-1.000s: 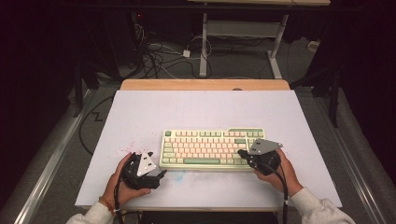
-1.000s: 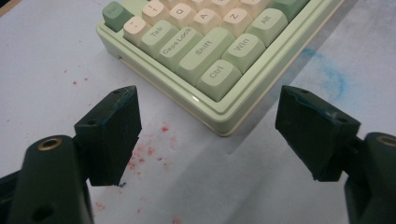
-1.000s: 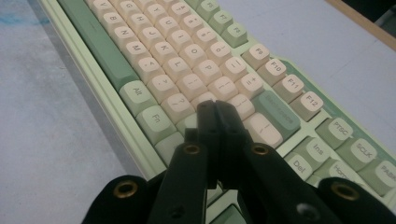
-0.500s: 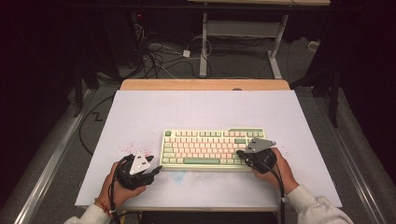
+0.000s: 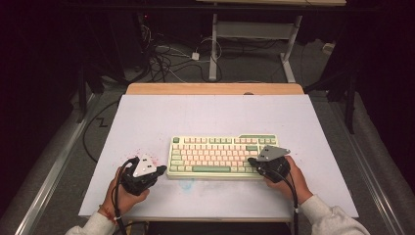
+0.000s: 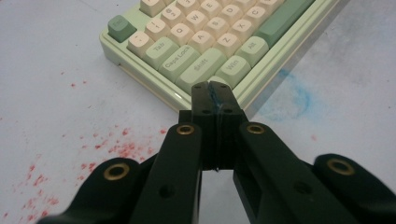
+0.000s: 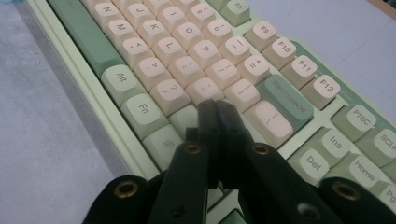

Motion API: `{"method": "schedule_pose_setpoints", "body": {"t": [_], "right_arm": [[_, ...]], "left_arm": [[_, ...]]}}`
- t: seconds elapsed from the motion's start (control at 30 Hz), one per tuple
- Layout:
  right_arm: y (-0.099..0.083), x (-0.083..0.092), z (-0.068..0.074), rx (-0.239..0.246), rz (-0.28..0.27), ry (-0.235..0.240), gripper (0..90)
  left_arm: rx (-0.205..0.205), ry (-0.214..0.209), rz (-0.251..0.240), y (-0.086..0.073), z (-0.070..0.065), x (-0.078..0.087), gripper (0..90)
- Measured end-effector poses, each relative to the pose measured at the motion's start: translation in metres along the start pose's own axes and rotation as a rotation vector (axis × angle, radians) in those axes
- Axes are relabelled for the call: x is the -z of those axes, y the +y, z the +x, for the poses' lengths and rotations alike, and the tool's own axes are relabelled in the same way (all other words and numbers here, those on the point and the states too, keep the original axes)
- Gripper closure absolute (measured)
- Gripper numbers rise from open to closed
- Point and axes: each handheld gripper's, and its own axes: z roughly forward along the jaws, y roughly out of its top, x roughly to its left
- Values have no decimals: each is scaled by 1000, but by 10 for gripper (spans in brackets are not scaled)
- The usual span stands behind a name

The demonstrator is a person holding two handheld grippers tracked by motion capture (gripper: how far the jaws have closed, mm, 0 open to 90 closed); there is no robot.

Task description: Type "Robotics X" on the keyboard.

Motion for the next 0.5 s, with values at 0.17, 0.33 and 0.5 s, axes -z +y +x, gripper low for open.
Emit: {"method": "schedule_pose_setpoints", "body": {"t": [0.17,0.33,0.5], "right_arm": [[0,0,0,7,-1,-2,900],[-1,0,0,-3,-9,7,900],[-2,0,0,-12,-10,9,900]], "left_arm": [[2,-13,4,9,1,-5,876],[-13,-24,18,18,0,-12,874],[-21,-34,25,27,-1,-20,873]]}}
